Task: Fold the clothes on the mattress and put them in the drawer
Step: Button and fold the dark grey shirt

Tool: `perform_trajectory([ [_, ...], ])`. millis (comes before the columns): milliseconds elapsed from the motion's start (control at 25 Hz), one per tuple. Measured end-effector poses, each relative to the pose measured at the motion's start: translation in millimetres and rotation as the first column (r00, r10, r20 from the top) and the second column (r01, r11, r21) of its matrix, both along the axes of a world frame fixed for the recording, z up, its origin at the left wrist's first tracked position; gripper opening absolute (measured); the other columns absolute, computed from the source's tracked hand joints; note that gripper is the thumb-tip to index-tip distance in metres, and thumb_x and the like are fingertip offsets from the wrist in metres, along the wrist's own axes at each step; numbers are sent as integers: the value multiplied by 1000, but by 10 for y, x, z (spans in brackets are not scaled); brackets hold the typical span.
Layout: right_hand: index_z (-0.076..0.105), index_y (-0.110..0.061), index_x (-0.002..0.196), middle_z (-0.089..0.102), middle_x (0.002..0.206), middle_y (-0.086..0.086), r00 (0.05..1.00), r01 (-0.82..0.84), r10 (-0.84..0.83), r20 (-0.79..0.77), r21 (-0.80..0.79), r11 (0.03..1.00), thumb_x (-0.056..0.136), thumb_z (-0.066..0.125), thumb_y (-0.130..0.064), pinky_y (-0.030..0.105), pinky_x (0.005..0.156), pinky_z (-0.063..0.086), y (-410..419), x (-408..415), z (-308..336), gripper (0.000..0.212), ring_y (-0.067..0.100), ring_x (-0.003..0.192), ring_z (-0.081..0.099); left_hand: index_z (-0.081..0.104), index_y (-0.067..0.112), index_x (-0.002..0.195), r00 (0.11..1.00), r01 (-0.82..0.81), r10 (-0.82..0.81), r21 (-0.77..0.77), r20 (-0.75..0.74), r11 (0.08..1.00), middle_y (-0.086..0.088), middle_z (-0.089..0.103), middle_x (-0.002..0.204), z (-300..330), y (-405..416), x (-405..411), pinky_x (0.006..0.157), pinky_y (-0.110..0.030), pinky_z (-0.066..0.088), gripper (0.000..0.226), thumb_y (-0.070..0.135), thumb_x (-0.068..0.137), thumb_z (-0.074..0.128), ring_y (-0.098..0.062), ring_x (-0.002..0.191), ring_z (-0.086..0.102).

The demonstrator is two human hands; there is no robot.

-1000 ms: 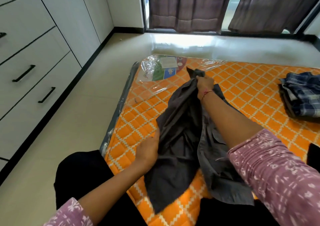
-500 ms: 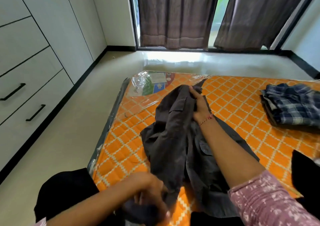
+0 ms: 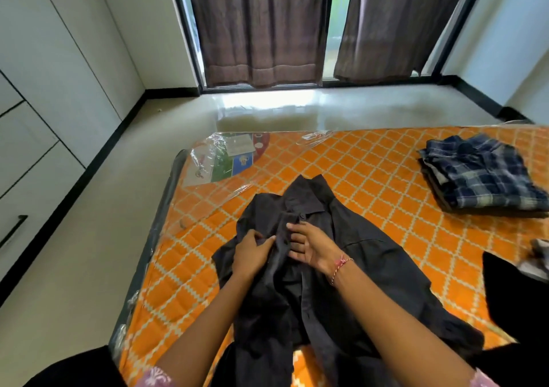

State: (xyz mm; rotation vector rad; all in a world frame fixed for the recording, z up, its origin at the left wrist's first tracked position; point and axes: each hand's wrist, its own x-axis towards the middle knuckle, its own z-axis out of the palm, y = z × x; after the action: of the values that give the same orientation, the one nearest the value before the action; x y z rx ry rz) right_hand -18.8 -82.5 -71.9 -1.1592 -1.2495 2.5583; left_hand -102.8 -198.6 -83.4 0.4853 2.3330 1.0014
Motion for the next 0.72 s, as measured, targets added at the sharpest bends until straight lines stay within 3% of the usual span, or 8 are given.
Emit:
perform_trajectory([
  [120,53,-11,122,63,109,13,968,243,-237,86,-71,967,91,62,-34,32,57,53,168,-271,-119,40,26,93,64,51,15,82,979,-102,105,29,-175,994,-5,57,83,-99,-39,7,61,-30,38,19,28,96,54,-21,70,52],
  [240,43,2,136,54,132,17,880,434,-437,185,57,899,90,61,-7,27,63,52,348,-658,-218,49,27,109,58,53,14,82,904,-254,268,86,-334,964,-6,53,94,-128,-49,74,73,-38,44,21,27,98,50,-22,74,50],
  [320,46,7,132,55,131,20,911,386,-397,109,113,916,91,54,4,23,70,50,506,-878,-143,42,27,111,57,59,10,86,860,-275,315,154,-401,949,-7,55,96,-89,-45,86,79,-43,44,18,24,96,55,-27,85,55],
  [400,43,5,137,59,120,18,967,253,-255,-14,200,947,90,53,8,32,81,50,663,-1048,-19,48,31,102,60,63,9,99,802,-285,339,184,-491,941,-9,58,106,-32,-22,66,83,-41,43,16,22,90,62,-30,99,56],
  [480,38,1,141,57,124,19,997,72,-74,-8,350,934,90,51,10,39,88,48,791,-1057,96,53,35,109,58,58,7,120,702,-192,206,96,-682,977,-15,56,120,-13,59,80,85,-45,47,43,24,82,69,-34,107,55],
  [560,48,0,134,58,125,22,985,-92,-26,171,648,756,89,47,11,39,82,49,893,-915,69,46,38,110,58,58,13,124,562,112,-147,-101,-814,989,-10,61,114,-55,136,133,76,-40,50,43,25,84,68,-30,98,60],
  [640,63,-2,117,66,109,23,934,-82,-240,265,812,578,88,45,9,43,75,54,925,-686,11,36,38,94,64,57,19,118,630,248,-359,-259,-689,933,-3,60,109,-88,214,121,76,-34,46,26,32,95,54,-24,97,59],
  [720,70,-7,100,71,95,19,897,-96,-334,291,864,495,86,54,2,42,73,57,796,-439,-53,23,35,86,67,54,19,111,745,246,-372,-290,-554,925,-1,56,110,-121,252,52,74,-32,43,22,36,98,47,-22,99,56],
])
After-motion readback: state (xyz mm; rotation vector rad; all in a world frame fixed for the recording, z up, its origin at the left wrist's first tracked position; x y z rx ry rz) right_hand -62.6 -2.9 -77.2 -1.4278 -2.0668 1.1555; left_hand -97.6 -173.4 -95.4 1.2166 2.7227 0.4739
